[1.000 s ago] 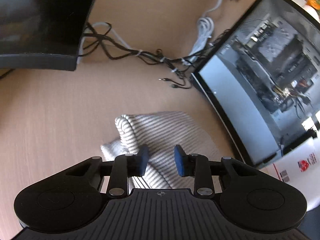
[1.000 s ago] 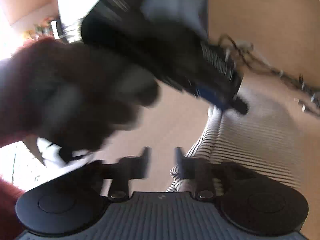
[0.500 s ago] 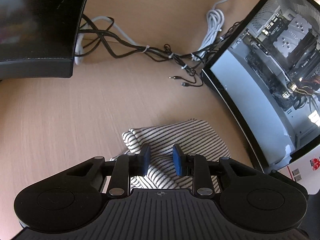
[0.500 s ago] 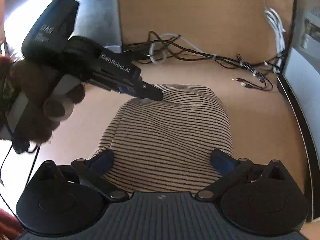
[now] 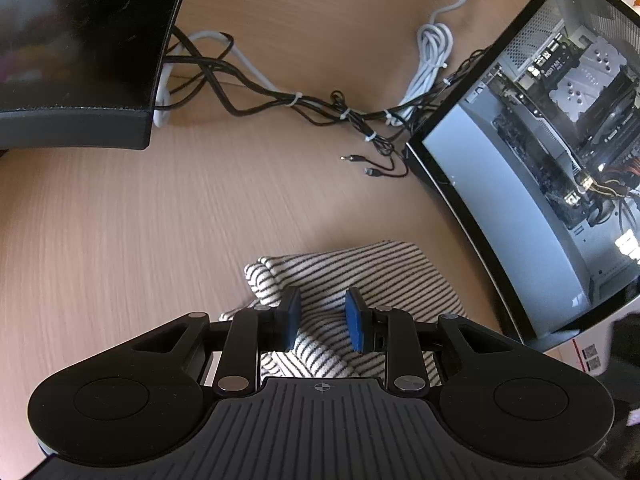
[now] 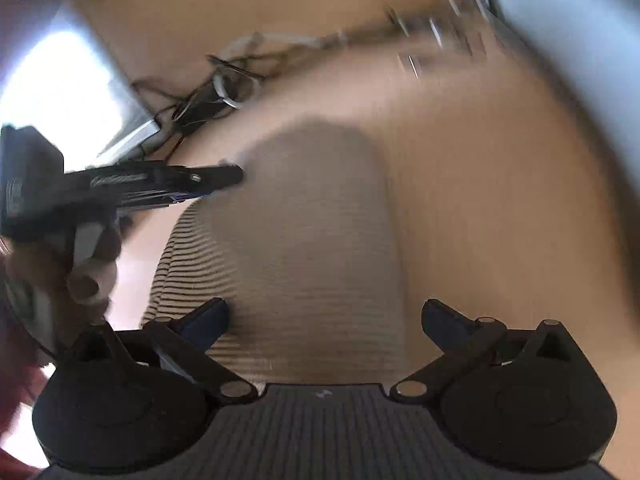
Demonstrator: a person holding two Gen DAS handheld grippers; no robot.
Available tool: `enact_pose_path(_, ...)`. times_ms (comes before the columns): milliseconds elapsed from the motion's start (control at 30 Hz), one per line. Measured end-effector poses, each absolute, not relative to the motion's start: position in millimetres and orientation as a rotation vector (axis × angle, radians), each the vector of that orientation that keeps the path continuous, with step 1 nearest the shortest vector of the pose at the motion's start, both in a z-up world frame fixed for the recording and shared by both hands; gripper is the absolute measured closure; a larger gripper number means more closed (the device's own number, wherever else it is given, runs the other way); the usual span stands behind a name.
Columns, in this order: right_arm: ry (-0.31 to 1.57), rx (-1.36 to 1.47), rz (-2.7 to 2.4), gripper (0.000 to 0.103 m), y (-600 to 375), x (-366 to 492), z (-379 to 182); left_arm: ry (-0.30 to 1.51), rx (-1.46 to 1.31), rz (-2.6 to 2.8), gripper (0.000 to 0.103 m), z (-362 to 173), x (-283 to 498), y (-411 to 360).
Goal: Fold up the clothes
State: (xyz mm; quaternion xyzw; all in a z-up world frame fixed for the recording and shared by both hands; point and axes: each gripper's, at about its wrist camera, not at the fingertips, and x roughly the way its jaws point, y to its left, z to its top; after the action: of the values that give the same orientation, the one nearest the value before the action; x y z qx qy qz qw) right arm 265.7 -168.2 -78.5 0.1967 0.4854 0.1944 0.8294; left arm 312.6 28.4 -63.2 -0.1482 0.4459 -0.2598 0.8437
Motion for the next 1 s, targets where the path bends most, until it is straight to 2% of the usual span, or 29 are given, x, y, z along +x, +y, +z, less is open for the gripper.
enact_pose_path(100, 1.060, 0.492, 0.428, 0.000, -178.4, 269.5, -81.0, 0.948, -0.321, -0.549, 0.075, -64.2, 314.6, 29.1)
enact_pose_path(167, 1.030, 0.410, 0.452, 0.002, -168.0, 269.0, -70.6, 0.954, -0.320, -0.544, 0.075, -64.5, 315.7, 30.1)
enact_pose_path(233, 1.001, 0.339, 0.460, 0.011, -163.2, 265.7, -61.8, 0.955, -0.326, -0.532, 0.075, -65.2, 315.7, 31.9)
enact_pose_path(367, 0.949, 0.204, 0.468, 0.015, -155.5, 259.2, -46.6, 0.964, -0.359, -0.524, 0.075, -66.4, 318.2, 35.1)
enact_pose_path(433, 0.983, 0.159, 0.440, 0.015, -151.8, 261.6, -57.8, 0.960, -0.348, -0.527, 0.074, -63.3, 317.4, 33.0)
enact_pose_path(567, 0.976, 0.115, 0.422, 0.015, -148.5, 257.8, -60.3, 0.921, -0.344, -0.504, 0.063, -47.0, 304.5, 36.9)
enact_pose_path(633, 0.969, 0.094, 0.414, 0.015, -147.0, 255.7, -59.8, 0.900, -0.337, -0.490, 0.052, -37.7, 294.5, 38.0)
enact_pose_path(767, 0.966, 0.099, 0.390, 0.014, -144.3, 251.6, -60.9, 0.910, -0.316, -0.509, 0.037, -30.6, 270.4, 32.3)
enact_pose_path(833, 0.961, 0.094, 0.378, 0.014, -141.6, 249.4, -60.5, 0.916, -0.305, -0.518, 0.026, -27.1, 258.3, 29.5)
enact_pose_path(900, 0.957, 0.088, 0.366, 0.014, -137.0, 251.3, -62.9, 0.938, -0.280, -0.531, 0.026, -31.0, 249.8, 23.6)
enact_pose_path(1000, 0.956, 0.078, 0.345, 0.014, -132.2, 252.5, -61.4, 0.973, -0.203, -0.530, 0.034, -45.0, 243.9, 14.7)
